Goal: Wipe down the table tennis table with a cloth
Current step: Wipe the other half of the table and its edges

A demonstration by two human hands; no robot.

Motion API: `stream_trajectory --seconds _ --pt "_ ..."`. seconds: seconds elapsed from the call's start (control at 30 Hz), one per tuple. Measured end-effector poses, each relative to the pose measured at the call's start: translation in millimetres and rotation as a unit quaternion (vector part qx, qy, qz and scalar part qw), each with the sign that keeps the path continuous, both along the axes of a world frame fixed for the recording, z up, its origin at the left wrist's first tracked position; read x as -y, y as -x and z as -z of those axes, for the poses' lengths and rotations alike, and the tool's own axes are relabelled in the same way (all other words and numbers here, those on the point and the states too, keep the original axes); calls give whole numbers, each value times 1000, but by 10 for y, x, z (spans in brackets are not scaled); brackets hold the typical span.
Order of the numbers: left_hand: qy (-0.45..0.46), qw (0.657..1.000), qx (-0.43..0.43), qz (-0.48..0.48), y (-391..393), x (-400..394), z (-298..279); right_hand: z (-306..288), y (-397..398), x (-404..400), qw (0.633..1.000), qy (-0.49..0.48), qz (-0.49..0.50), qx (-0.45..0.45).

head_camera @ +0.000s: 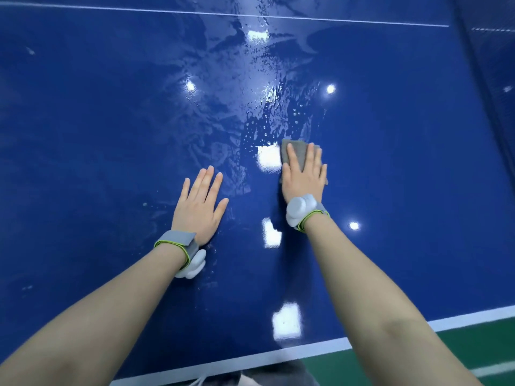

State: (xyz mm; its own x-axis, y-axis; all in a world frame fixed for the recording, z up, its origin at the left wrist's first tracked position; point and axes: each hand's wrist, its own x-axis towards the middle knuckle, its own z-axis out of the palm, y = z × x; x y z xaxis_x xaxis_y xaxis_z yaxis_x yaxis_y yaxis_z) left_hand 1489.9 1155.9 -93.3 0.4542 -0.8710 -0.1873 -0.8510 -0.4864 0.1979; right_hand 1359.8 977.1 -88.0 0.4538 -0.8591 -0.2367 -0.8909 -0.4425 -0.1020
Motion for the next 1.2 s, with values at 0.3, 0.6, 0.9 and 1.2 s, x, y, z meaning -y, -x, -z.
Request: stream_trajectory --seconds 0.3,0.6,0.9,1.2 --pt "34 999 23 -17 -117 258 106 43 -506 -323 995 -16 -98 23" --pt "34 999 31 -14 -198 387 121 79 -255 226 996 14 -79 40" --pt "65 997 9 -31 -272 533 83 45 -721 37 999 -10 -47 20" --pt "54 998 14 -33 -335 639 61 55 -571 435 995 -3 -96 38"
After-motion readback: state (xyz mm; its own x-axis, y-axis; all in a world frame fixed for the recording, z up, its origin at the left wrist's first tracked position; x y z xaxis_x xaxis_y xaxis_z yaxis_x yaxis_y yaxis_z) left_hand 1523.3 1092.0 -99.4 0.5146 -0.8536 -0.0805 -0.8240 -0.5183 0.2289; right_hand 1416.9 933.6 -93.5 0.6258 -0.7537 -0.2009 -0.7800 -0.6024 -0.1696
